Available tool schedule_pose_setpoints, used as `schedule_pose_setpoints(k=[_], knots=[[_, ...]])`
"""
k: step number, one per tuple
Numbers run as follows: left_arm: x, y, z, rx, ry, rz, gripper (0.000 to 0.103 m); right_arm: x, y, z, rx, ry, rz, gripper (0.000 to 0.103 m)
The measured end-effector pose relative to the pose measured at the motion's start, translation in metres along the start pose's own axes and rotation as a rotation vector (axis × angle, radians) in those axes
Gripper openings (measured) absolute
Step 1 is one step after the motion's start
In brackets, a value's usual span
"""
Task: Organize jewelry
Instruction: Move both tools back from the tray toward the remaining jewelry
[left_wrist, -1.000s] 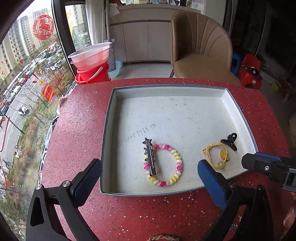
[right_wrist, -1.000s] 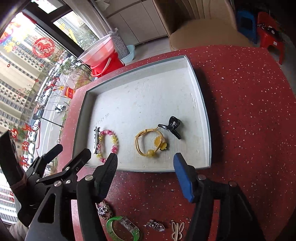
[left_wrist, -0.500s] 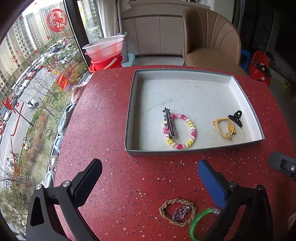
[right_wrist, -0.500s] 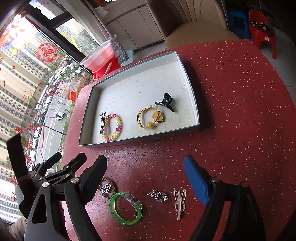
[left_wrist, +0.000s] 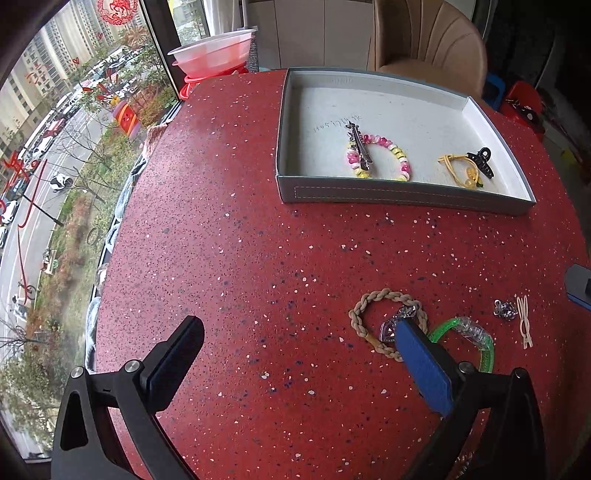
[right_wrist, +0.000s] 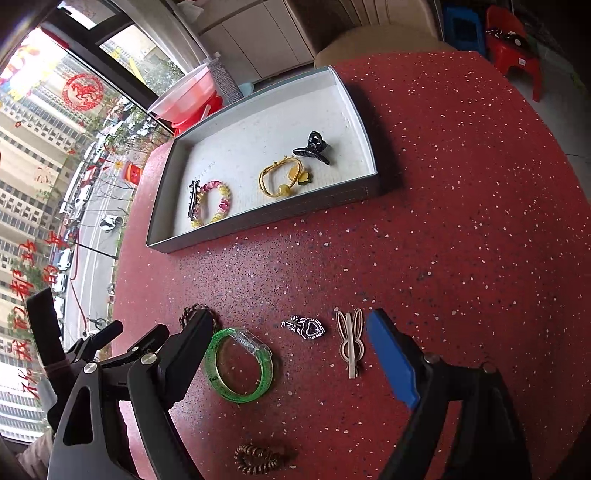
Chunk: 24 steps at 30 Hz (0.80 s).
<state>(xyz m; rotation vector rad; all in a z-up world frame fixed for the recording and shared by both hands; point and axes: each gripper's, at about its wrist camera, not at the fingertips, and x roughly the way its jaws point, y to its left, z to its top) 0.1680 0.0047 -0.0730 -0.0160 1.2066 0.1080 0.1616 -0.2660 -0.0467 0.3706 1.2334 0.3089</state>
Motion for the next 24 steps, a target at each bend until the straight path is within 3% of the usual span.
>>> schedule_pose_setpoints(k=[6,11,18,24], knots=[[0.007,0.000,-0.008,-0.005,0.027,0.024,0.103,0.007,-0.006,-0.019,-0.014,0.069,-0.061,0.087],[0.014,0.001,-0.012,-0.018,0.062,-0.010,0.103,0.014,-0.019,-0.033,0.018,0.114,-0.114,0.087],[0.009,-0.012,-0.014,0.071,0.039,-0.026,0.103,0.015,-0.034,-0.041,0.055,0.131,-0.145,0.087],[0.020,-0.001,-0.009,-0.026,0.096,-0.047,0.103,0.017,-0.034,-0.040,0.038,0.128,-0.169,0.087]])
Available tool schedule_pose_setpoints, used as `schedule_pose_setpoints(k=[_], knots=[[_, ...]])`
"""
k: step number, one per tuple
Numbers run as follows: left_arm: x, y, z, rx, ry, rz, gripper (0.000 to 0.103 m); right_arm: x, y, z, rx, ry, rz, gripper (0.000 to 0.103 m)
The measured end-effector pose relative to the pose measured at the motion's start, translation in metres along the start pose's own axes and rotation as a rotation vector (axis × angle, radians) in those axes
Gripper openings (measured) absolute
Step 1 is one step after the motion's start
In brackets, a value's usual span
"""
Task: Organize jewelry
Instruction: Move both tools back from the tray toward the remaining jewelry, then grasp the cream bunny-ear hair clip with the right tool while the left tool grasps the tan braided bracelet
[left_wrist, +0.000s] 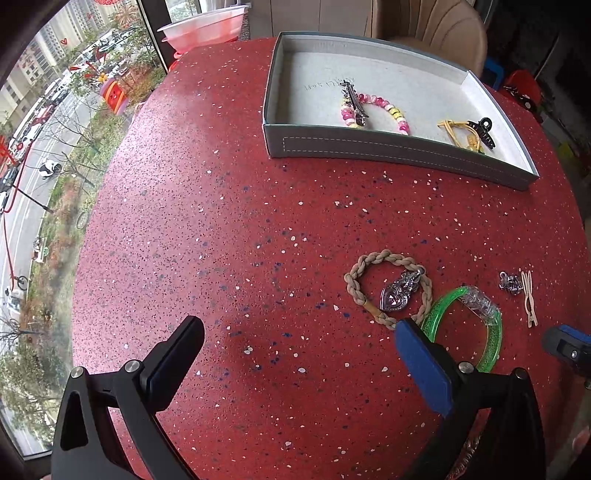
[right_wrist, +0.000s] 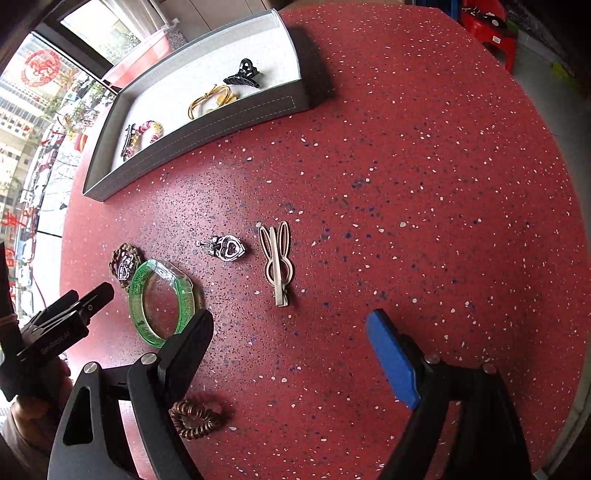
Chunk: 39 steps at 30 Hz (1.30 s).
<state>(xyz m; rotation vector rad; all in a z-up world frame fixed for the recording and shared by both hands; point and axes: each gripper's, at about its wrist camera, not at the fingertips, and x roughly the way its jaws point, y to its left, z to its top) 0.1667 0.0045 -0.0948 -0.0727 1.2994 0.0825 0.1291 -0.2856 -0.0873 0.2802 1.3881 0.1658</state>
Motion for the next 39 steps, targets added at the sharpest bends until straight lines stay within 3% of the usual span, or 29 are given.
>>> schedule_pose_setpoints(k=[4,17,26,28,35,38,39], knots=[[0.003,0.011,0.009,-0.044,0.006,0.001,0.103,0.002,0.003,0.002,-0.011,0.001,-0.008,0.087],[0.022,0.008,0.014,-0.028,0.017,0.012,0.103,0.021,0.019,0.019,-0.071,-0.003,-0.061,0.087],[0.020,-0.008,0.018,-0.012,0.008,0.022,0.102,0.027,0.035,0.025,-0.136,-0.024,-0.130,0.069],[0.017,-0.013,0.017,-0.006,0.013,0.015,0.094,0.027,0.038,0.024,-0.154,-0.028,-0.149,0.063],[0.008,-0.026,0.011,0.056,0.001,0.014,0.073,0.029,0.045,0.021,-0.217,-0.027,-0.208,0.057],[0.005,-0.036,0.009,0.091,0.000,0.005,0.057,0.031,0.051,0.021,-0.222,-0.024,-0.210,0.052],[0.004,-0.040,0.007,0.104,0.000,-0.001,0.050,0.030,0.053,0.021,-0.227,-0.025,-0.210,0.045]])
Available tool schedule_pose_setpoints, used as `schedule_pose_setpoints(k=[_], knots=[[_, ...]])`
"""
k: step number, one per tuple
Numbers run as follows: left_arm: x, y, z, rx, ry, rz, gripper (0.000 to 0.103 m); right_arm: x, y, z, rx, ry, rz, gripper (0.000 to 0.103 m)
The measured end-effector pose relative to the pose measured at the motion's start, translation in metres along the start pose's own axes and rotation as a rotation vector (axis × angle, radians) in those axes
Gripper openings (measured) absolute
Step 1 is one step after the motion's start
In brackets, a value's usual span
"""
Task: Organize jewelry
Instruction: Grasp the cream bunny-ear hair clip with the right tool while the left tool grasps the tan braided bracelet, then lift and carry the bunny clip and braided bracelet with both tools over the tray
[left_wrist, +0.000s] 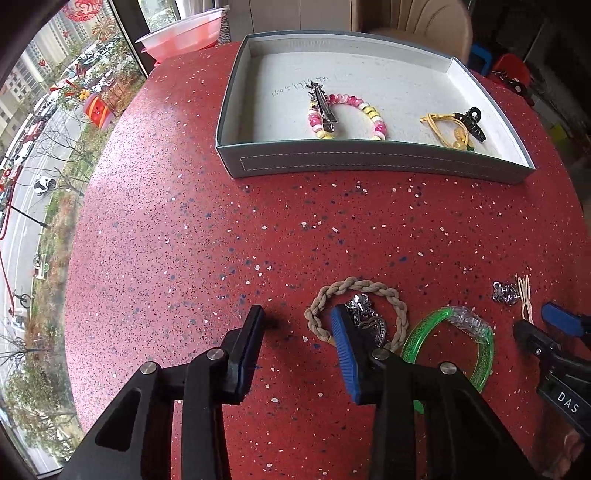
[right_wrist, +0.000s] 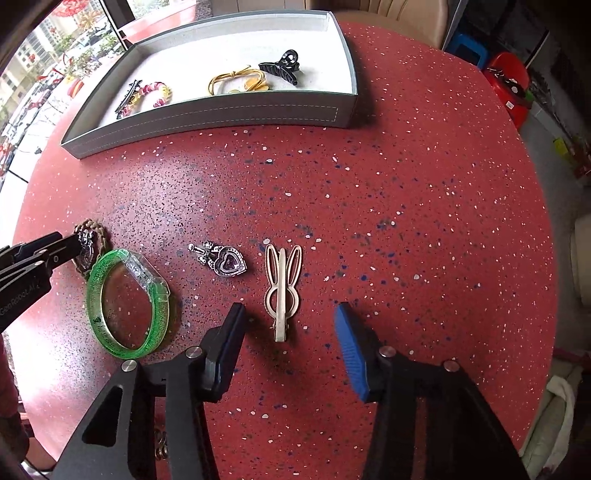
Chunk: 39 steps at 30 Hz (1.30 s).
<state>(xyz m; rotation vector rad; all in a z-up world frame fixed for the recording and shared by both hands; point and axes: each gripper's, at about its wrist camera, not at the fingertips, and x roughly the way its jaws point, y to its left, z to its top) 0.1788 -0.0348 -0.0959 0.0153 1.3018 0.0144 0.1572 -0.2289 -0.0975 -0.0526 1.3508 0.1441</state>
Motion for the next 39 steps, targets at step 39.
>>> schedule_pose_setpoints(k=[39], knots=[[-0.073,0.011,0.039,-0.078,-0.182,-0.222,0.025,-0.060,-0.044,0.030,0.150,-0.152,0.303,0.009]])
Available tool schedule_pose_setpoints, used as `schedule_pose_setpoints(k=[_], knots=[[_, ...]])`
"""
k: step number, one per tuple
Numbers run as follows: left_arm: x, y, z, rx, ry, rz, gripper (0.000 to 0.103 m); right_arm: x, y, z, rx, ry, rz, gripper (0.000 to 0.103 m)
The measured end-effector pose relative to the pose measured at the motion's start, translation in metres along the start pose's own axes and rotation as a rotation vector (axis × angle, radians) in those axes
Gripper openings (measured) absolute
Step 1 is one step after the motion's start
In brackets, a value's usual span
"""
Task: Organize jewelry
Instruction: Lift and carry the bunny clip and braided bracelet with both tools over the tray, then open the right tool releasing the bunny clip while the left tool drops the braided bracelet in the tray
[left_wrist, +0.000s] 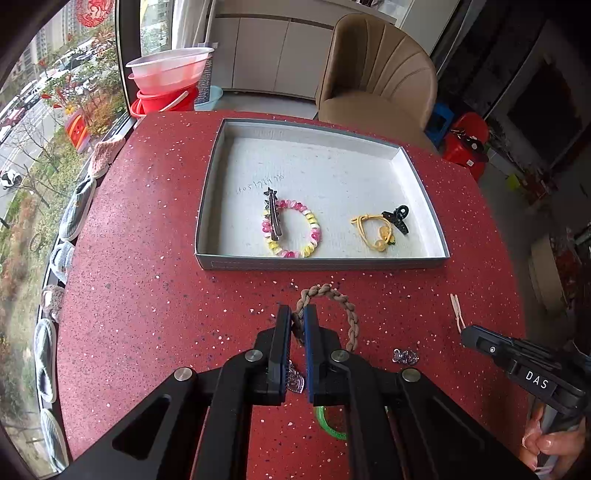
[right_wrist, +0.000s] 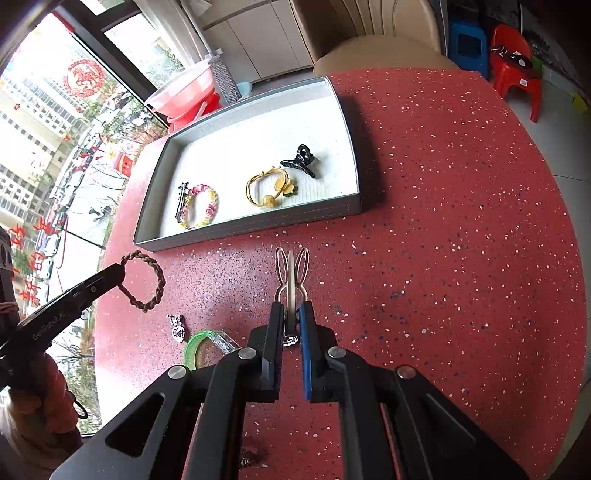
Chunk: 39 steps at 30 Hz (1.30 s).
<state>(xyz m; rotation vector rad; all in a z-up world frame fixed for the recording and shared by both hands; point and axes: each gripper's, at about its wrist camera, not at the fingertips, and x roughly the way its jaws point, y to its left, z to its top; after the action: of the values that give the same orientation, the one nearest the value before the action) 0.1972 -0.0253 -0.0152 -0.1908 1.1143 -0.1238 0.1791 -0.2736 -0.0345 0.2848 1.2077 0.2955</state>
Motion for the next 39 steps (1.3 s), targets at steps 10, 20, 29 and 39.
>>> schedule_pose_setpoints(k=[10,20,29,39], knots=[[0.019,-0.008,0.045,-0.005,-0.030,0.007,0.025,0.014,0.007,0.053,-0.028,-0.028,0.025,0.009],[0.057,-0.015,0.077,-0.011,-0.013,0.052,0.025,0.042,0.008,0.102,-0.045,-0.031,0.045,0.009],[0.089,-0.024,0.103,0.001,-0.008,0.100,0.025,0.065,-0.001,0.137,-0.041,-0.034,0.041,0.009],[0.119,-0.034,0.114,0.042,0.011,0.170,0.026,0.094,-0.008,0.159,-0.037,0.003,0.026,0.009]])
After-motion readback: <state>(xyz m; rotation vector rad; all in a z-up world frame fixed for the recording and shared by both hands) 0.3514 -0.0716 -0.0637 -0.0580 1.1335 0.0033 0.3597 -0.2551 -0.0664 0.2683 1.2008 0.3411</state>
